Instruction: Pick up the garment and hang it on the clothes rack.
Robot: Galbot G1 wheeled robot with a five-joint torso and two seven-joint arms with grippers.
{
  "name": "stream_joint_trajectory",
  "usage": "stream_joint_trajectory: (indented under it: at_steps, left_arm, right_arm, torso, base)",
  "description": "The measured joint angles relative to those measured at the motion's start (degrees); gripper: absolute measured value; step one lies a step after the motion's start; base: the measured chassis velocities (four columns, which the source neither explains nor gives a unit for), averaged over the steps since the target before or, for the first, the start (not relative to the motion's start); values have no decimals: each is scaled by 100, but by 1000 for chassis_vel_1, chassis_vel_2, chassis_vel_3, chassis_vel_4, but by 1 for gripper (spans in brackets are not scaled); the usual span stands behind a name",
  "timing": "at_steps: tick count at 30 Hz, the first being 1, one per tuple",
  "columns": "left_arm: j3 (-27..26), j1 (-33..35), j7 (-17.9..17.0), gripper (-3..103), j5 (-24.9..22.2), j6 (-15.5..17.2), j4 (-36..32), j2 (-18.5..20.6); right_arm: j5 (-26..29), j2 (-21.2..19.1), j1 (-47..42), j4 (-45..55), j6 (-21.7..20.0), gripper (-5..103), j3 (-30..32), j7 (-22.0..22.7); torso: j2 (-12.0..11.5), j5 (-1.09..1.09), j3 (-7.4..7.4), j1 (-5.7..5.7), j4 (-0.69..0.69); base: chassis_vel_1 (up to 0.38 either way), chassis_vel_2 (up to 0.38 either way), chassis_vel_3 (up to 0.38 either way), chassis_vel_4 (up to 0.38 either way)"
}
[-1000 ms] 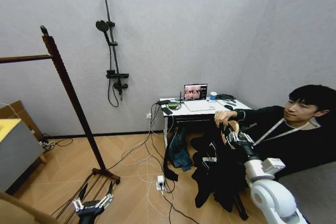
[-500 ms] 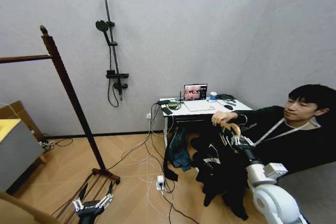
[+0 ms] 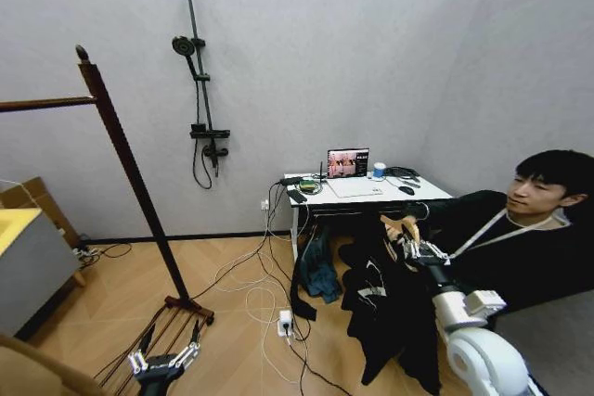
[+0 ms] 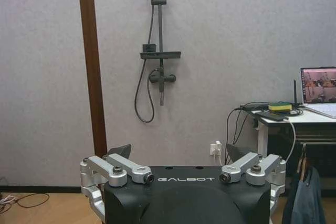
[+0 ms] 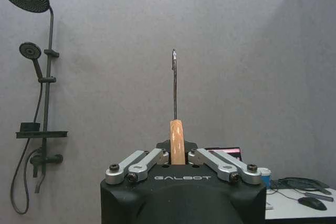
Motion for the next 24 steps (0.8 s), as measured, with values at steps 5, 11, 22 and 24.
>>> stream_joint_trajectory:
  at_steps: [5, 11, 22, 24]
  left_arm:
    - [0, 0, 0, 100, 0, 0, 0, 0]
    - [0, 0, 0, 100, 0, 0, 0, 0]
    - [0, 0, 0, 100, 0, 0, 0, 0]
    - [0, 0, 0, 100, 0, 0, 0, 0]
  right_arm:
    - [10, -10, -11, 151, -79, 10, -95, 4]
    - [29, -62, -35, 354, -181, 10, -123, 2]
    - [99, -95, -40, 604, -247, 10, -129, -61]
    - [122, -90, -51, 625, -179, 10, -134, -140]
  torso:
    - [0, 0, 0, 0, -1]
    - [0, -1, 0, 0, -1]
    - [0, -1, 0, 0, 0]
    - [0, -2, 0, 0, -1]
  base:
    - [63, 58, 70, 61]
    - [92, 103, 92, 97]
    - [118, 107, 121, 118]
    - [127, 121, 139, 127]
